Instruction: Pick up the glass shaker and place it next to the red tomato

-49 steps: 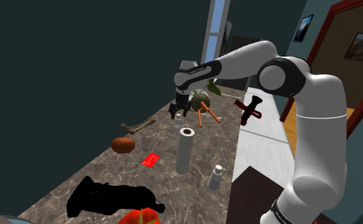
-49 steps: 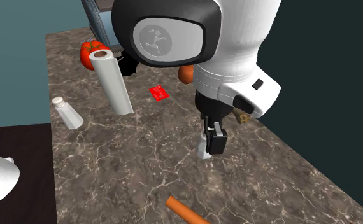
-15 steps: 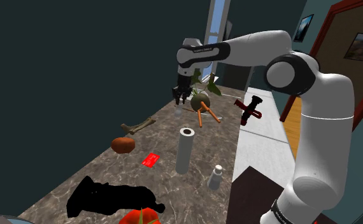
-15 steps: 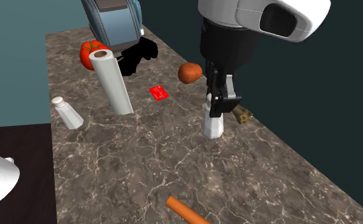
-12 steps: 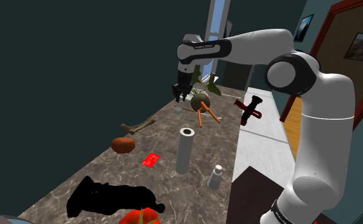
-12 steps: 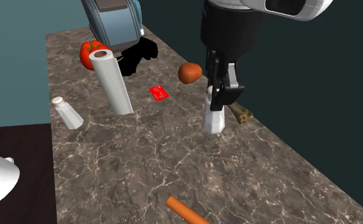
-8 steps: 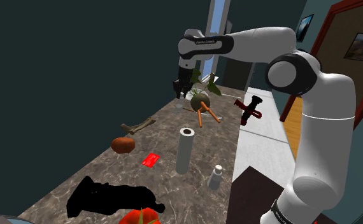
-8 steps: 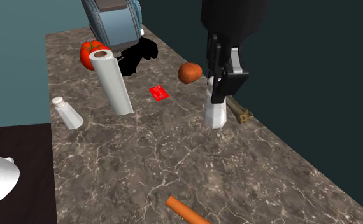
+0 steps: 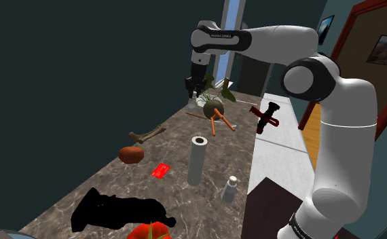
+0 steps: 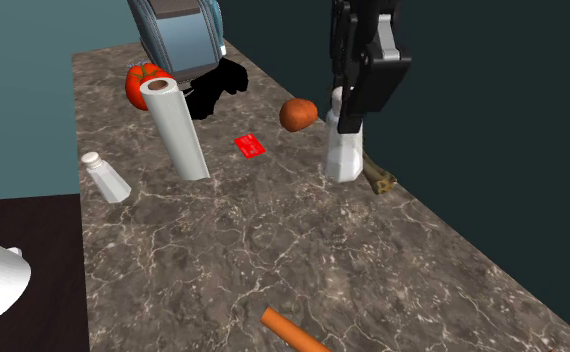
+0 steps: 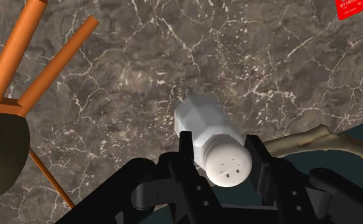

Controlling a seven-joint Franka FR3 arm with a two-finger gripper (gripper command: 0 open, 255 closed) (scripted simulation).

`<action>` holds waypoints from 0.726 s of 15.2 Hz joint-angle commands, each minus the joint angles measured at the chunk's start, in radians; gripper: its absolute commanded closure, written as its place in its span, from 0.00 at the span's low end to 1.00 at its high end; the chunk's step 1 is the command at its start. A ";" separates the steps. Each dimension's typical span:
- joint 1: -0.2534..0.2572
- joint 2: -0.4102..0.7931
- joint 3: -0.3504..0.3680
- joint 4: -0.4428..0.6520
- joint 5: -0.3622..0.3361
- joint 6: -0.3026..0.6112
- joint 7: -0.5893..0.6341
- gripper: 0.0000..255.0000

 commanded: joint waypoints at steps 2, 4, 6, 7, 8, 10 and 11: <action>0.023 -0.073 0.009 -0.097 -0.006 0.026 0.029 1.00; 0.045 -0.142 0.020 -0.194 -0.011 0.057 0.059 1.00; 0.066 -0.205 0.033 -0.279 -0.015 0.081 0.091 1.00; 0.076 -0.235 0.040 -0.319 -0.016 0.092 0.108 1.00; 0.086 -0.263 0.047 -0.356 -0.017 0.102 0.124 1.00; 0.105 -0.318 0.064 -0.425 -0.018 0.119 0.159 1.00; 0.114 -0.344 0.073 -0.457 -0.018 0.127 0.177 1.00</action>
